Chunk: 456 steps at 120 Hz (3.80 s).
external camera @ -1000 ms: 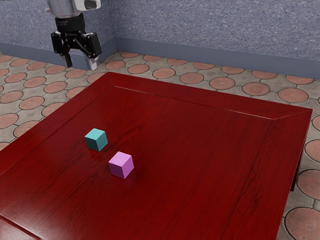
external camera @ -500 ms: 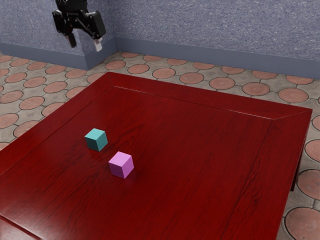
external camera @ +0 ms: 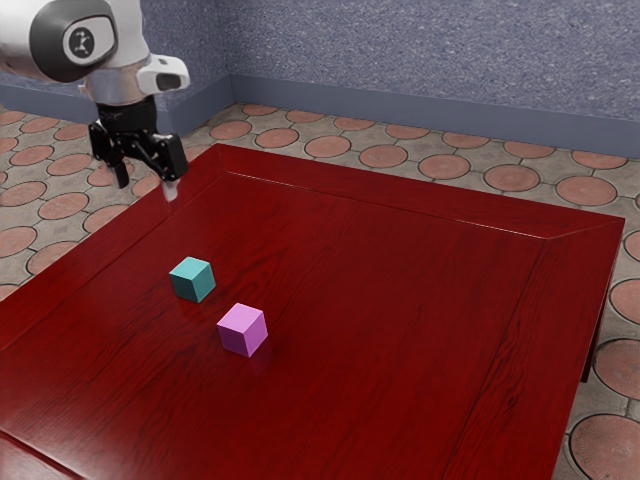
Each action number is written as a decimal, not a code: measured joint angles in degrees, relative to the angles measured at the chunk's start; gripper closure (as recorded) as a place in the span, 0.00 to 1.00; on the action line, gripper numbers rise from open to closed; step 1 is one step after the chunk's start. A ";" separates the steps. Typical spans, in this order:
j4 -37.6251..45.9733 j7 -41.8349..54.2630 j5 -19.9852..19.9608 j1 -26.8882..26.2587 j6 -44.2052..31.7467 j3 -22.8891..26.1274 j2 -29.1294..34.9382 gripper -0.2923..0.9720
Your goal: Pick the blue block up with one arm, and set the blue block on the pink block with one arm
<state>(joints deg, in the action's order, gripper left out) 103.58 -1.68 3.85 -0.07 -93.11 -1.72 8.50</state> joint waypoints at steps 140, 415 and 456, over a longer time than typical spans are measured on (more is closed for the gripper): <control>-9.24 17.55 -3.22 10.66 -11.80 -5.11 -21.93 0.23; -15.66 26.35 -11.22 8.86 -28.53 -6.45 -46.52 0.44; -15.81 26.27 -10.71 8.78 -28.80 -6.39 -46.02 0.48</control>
<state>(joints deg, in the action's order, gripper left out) 87.77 24.59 -6.87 8.71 -121.92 -8.11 -37.51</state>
